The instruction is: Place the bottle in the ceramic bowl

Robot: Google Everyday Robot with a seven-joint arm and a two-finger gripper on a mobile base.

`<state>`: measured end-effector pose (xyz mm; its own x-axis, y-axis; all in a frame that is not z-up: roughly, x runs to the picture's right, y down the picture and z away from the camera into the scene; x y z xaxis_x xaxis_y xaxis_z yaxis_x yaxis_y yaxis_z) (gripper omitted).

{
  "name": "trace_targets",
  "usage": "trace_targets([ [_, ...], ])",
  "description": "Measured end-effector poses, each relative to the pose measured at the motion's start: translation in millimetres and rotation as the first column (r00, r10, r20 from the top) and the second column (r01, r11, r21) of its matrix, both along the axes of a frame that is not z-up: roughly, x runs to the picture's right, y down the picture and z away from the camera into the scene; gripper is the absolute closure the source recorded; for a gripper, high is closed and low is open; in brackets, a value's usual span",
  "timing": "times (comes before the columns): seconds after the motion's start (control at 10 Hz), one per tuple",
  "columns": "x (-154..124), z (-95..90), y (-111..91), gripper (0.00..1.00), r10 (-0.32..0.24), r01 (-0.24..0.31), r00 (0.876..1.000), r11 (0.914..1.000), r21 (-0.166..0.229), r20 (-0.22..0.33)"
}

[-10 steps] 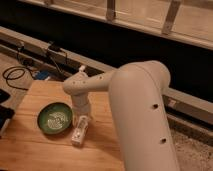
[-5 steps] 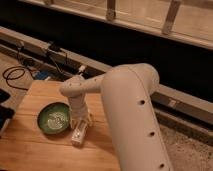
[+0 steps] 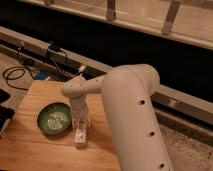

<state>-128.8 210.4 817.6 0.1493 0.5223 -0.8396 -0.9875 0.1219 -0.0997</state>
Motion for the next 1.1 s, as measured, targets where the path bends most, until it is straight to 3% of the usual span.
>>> trace_targets([
  [0.2,13,-8.0,-21,1.0,0.007,-0.005,1.0,0.9985,0.054,-0.029],
  [0.3,16,-18.9,-42,1.0,0.0,0.003,0.999,0.9954,0.095,-0.033],
  [0.6,9,-44.5,-93,1.0,-0.048,0.051,0.999,0.9801,0.192,-0.02],
  [0.7,-8,-50.0,-107,1.0,-0.091,0.087,0.996,0.9731,0.213,0.009],
  [0.9,-44,-50.5,-114,1.0,-0.168,0.149,0.984,0.9624,0.227,0.067],
  [1.1,-80,-52.4,-105,1.0,-0.254,0.217,0.958,0.9463,0.24,0.135],
])
